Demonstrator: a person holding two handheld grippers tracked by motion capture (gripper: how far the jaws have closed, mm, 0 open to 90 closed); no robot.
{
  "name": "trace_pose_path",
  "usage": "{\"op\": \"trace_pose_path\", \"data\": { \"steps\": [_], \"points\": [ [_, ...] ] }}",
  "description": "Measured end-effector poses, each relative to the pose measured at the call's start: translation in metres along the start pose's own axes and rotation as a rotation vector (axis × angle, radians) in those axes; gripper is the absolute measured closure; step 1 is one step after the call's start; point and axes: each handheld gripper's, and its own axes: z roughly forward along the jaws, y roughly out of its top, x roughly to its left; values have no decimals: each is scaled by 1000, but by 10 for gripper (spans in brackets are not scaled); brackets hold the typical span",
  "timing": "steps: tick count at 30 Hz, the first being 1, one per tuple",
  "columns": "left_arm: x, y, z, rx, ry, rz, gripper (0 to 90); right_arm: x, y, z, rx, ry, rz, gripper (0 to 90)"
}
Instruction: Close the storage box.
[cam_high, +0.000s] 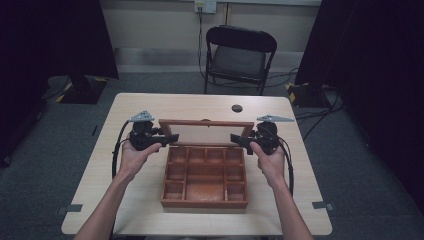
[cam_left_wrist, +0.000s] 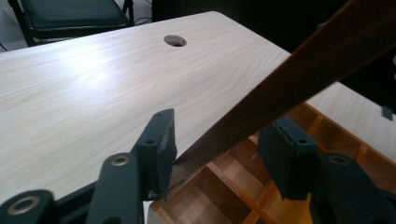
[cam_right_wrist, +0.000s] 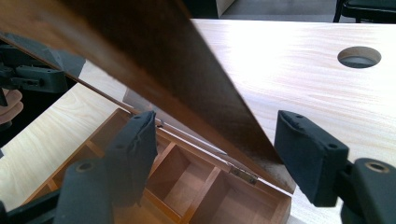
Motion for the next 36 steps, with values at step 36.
{"op": "trace_pose_path", "data": {
  "steps": [36],
  "points": [
    [-23, -26, -14, 8, 26, 8, 312, 10, -33, -18, 14, -14, -59, 198]
  ]
}}
